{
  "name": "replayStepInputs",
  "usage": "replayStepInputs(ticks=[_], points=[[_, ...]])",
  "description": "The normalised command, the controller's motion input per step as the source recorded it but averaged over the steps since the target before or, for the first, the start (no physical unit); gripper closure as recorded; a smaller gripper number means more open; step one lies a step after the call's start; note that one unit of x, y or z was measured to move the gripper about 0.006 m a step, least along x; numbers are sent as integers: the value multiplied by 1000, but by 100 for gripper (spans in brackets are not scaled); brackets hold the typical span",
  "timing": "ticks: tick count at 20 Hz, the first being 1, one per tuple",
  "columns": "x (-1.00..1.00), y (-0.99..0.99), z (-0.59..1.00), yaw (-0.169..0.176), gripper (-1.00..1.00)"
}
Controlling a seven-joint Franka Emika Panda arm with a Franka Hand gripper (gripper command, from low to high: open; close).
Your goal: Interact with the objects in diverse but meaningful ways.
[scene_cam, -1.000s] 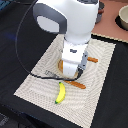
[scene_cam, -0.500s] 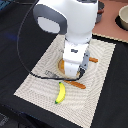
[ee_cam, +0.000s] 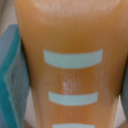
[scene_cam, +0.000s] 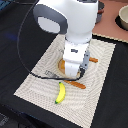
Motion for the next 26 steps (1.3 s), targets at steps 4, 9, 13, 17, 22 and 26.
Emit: replayStepInputs(ticks=[4, 9, 13, 17, 22, 26], points=[[-680, -17, 834, 31, 100], [-653, 39, 869, 30, 100], [-741, 266, 501, 31, 100], [-691, 634, 95, 53, 100], [-705, 717, 58, 54, 100], [-781, 526, -79, 75, 100]])
